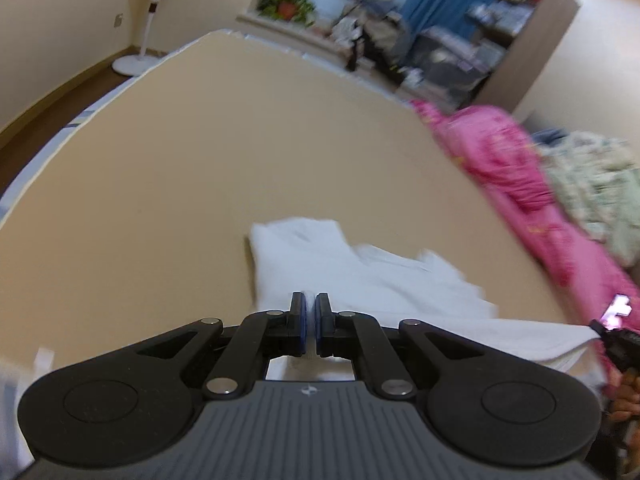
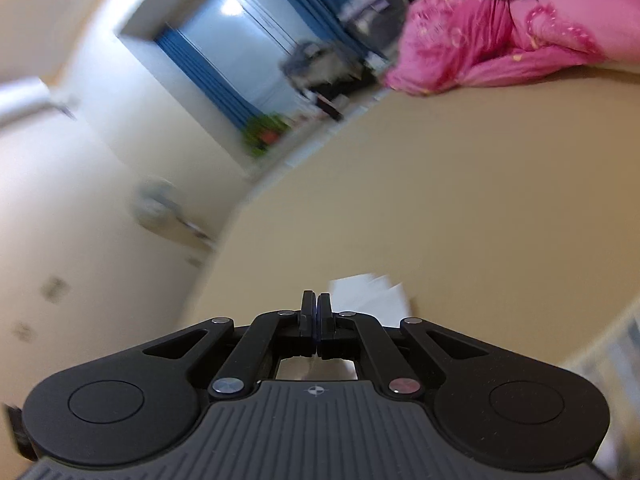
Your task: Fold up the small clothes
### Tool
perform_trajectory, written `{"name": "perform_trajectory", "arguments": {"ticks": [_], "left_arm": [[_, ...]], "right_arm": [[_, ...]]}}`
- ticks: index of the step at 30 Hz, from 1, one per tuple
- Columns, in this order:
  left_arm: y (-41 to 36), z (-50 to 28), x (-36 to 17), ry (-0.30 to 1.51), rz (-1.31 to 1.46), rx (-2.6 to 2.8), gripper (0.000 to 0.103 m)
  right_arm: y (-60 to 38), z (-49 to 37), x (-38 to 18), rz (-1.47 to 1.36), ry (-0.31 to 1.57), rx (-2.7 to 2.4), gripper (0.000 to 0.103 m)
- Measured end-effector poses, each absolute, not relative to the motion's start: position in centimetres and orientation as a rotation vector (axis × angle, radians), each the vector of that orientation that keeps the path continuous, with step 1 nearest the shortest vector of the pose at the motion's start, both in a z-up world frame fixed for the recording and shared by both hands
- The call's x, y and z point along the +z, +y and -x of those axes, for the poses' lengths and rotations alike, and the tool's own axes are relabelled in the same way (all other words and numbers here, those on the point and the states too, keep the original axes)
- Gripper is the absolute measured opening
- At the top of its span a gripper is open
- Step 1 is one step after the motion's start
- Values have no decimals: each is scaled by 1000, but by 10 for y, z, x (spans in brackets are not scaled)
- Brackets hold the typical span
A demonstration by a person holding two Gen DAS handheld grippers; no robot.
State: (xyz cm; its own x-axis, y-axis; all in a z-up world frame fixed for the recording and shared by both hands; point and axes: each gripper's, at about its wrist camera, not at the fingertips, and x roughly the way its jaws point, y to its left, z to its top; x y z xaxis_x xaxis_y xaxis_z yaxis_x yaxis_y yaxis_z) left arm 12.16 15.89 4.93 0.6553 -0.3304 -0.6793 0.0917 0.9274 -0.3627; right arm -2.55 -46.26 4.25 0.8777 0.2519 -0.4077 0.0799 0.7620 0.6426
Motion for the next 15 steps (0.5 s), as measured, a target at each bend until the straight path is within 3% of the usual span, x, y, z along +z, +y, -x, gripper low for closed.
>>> {"name": "perform_trajectory", "arguments": {"ticks": [4,7,9,11,13,15], "left_arm": [[146,-219,-3,917,303,-145,7],[161,-227,-26,901,367,-109,11],[167,-227,-38,993,388,-115,12],[160,-225,-35,967,316,-161,31],[152,-229,-37,965,260,-195,46],[144,-238,-43,977,241,-206,46]], "right_arm": [[-460,-97,-2,-637,644,-24,1],[-464,-133,-32,-583,689,-108,4],[-466,-131,-51,-593,702,-99,4],[-464,-140,-57,-596,770,-55,4],[-456,-146,-54,-508,742,7,12],[-450,-159,-64,-469,797,44,23]]}}
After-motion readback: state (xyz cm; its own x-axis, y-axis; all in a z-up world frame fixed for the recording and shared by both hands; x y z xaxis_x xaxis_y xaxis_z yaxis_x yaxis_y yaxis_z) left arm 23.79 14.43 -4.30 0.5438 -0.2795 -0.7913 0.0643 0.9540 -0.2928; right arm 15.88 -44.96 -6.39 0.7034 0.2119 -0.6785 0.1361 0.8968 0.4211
